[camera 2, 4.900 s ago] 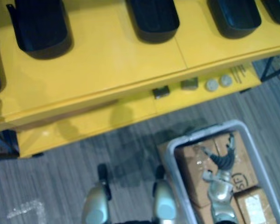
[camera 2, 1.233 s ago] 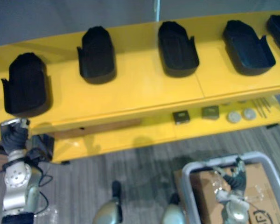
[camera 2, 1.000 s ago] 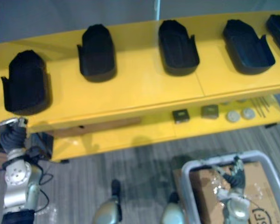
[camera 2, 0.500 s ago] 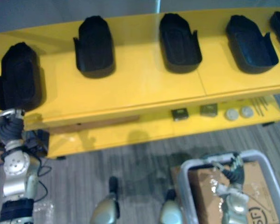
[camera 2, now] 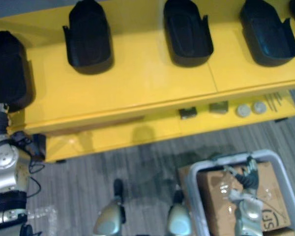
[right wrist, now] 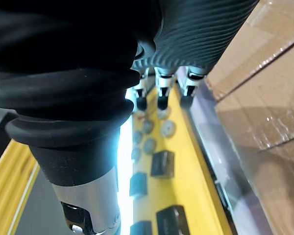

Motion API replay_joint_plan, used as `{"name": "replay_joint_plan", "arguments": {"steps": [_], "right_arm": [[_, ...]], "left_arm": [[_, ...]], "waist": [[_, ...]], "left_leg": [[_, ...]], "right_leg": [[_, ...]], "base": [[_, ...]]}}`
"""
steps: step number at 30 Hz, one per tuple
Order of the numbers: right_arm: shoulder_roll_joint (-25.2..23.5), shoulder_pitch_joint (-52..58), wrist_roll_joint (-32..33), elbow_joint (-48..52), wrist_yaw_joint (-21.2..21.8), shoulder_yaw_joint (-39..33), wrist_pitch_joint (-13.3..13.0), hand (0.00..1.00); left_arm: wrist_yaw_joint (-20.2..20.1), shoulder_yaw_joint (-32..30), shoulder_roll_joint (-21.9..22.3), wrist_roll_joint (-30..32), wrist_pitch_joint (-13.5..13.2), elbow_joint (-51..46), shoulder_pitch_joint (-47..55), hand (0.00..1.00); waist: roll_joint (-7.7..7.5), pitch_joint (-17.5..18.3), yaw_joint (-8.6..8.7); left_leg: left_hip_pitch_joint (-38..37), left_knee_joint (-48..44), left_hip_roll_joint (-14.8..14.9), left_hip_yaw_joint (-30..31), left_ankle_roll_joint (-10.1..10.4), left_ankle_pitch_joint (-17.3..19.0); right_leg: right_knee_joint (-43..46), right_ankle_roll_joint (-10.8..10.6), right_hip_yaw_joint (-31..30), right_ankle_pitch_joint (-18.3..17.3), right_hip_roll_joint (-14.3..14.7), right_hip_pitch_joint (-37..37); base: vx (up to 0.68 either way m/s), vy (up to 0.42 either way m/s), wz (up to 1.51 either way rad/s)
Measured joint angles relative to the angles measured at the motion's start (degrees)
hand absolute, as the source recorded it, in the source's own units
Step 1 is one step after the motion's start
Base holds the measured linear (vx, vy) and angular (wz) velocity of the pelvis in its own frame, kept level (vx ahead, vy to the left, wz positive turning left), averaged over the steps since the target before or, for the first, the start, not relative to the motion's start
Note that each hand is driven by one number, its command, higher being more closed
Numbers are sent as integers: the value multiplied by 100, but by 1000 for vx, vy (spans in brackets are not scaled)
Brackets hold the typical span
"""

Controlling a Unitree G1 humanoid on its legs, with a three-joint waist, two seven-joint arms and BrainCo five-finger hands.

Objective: Walk over and take plastic housings, then place them on the shelf

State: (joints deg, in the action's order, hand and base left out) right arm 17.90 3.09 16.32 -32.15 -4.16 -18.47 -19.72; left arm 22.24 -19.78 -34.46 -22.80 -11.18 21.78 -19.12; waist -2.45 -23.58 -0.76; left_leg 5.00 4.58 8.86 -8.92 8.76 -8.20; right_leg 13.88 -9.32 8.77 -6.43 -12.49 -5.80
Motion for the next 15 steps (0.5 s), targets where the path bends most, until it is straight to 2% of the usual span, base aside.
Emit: {"name": "replay_joint_plan", "arguments": {"steps": [6, 12, 15], "right_arm": [[3, -3, 102, -3, -8, 5, 9, 0], [12, -8, 146, -12, -7, 12, 8, 0], [16, -81, 163, -72, -4, 20, 4, 0]], "left_arm": [[5, 3, -376, -252, 30, 438, -404, 100], [9, 74, -853, -442, 177, 791, -1004, 100], [12, 279, -1141, -628, 384, 915, -1422, 100]], "waist": [[-79, -80, -6], [-176, -141, 4], [-246, -178, 25]], "left_leg": [[-4, 0, 0, -40, 0, 0], [29, 0, 0, -91, 0, 0], [47, -1, 1, -100, 0, 0]], "right_leg": [[22, 0, -59, -1, 2, -39], [49, 0, -117, -1, 4, -125], [59, 1, -129, 0, 5, -159]], "base": [[-8, 5, -3], [-1, 4, -4], [0, 0, 0]]}}
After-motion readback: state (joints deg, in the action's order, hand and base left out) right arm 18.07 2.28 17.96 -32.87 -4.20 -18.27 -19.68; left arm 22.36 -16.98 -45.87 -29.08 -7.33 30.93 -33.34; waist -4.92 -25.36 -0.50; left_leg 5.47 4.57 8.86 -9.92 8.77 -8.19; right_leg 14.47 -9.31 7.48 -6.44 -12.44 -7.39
